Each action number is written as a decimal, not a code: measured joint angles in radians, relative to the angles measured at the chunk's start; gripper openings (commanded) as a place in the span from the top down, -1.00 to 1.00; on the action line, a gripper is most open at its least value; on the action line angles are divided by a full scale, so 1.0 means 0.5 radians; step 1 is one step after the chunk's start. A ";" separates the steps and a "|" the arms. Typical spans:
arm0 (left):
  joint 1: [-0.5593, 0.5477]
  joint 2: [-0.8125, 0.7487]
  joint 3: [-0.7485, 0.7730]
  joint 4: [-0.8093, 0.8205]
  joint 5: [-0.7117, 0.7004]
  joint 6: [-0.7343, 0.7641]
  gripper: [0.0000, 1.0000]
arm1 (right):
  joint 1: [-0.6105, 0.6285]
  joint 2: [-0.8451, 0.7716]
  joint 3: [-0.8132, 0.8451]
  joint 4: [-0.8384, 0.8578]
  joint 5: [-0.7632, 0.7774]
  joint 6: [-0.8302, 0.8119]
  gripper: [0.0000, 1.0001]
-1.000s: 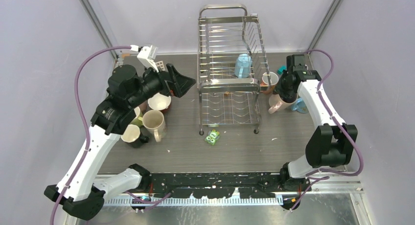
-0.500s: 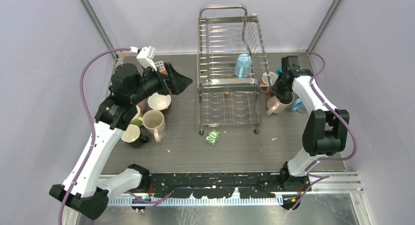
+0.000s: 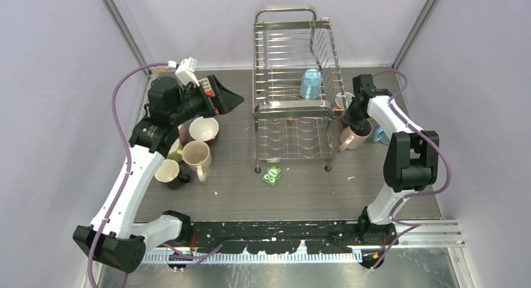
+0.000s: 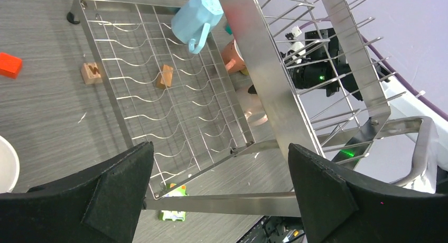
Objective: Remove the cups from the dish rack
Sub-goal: Place the cup at the center of the board.
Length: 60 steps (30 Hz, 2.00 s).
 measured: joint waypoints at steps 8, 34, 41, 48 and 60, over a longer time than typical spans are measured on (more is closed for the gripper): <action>0.016 0.047 -0.010 0.026 0.058 -0.089 -0.99 | 0.014 -0.002 0.089 -0.010 0.034 0.008 0.14; 0.017 0.118 -0.077 0.126 0.096 -0.153 -0.99 | 0.019 -0.250 0.339 0.120 -0.397 0.105 -0.27; 0.021 0.144 -0.104 0.146 0.095 -0.183 -0.99 | 0.072 0.033 0.476 0.308 -0.577 0.146 -0.26; 0.060 0.143 -0.104 0.148 0.096 -0.181 -0.99 | 0.180 0.311 0.600 0.421 -0.672 0.174 -0.26; 0.107 0.143 -0.104 0.144 0.114 -0.179 -0.99 | 0.256 0.529 0.715 0.529 -0.612 0.217 -0.27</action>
